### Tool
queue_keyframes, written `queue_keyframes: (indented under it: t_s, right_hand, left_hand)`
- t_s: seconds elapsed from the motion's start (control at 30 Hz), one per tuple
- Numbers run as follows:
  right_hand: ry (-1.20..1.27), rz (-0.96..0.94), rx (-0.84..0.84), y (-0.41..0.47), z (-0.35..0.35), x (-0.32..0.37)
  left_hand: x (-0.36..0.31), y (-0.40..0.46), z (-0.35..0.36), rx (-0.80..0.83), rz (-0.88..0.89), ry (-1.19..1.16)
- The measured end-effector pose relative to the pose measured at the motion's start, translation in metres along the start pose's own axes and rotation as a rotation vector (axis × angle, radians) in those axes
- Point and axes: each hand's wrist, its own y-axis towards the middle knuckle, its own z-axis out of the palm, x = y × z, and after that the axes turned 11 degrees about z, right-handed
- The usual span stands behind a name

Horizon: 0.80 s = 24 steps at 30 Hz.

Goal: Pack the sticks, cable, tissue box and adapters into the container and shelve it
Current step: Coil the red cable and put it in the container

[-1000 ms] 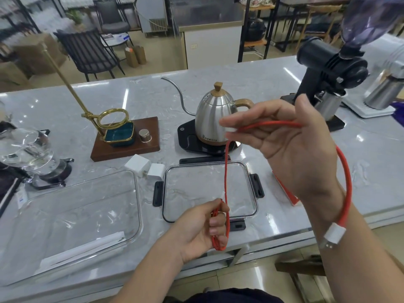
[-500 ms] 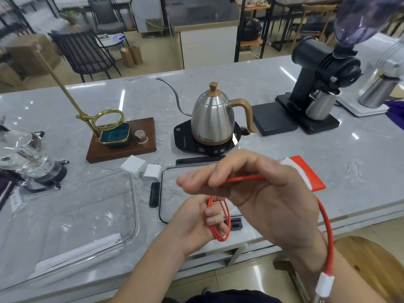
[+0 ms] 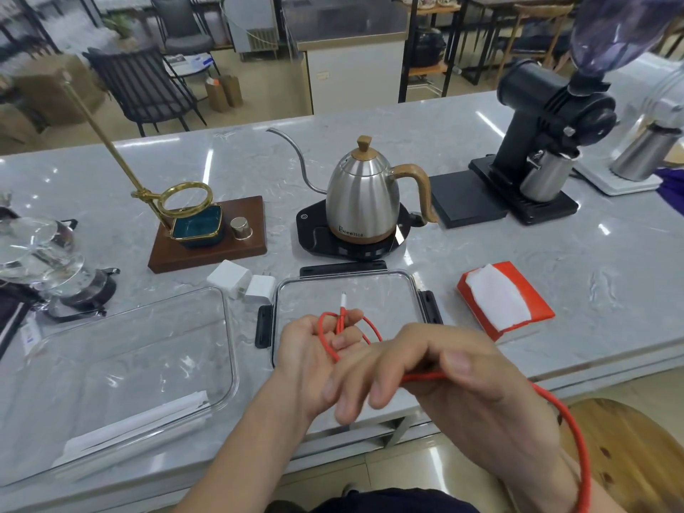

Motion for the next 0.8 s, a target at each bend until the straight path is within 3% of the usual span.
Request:
queue_keyframes:
  t_s: [0.13,0.43,0.6,0.8]
  right_hand:
    - [0.037,-0.019,-0.025,-0.004,-0.004,0.003]
    - [0.155,0.087,0.002,-0.013,-0.011,-0.010]
    - [0.291,0.171,-0.143,-0.022,-0.031,-0.025]
    - [0.425,0.258,-0.460,-0.030,-0.047,-0.035]
  left_hand:
    - [-0.005,-0.006,0.004,-0.097,-0.062,-0.109]
    - [-0.022,-0.012,0.013,0.077,0.040,-0.124]
    - [-0.035,-0.012,0.005,0.090,0.128,-0.236]
    - [-0.040,-0.017,-0.001,0.166,0.125,-0.371]
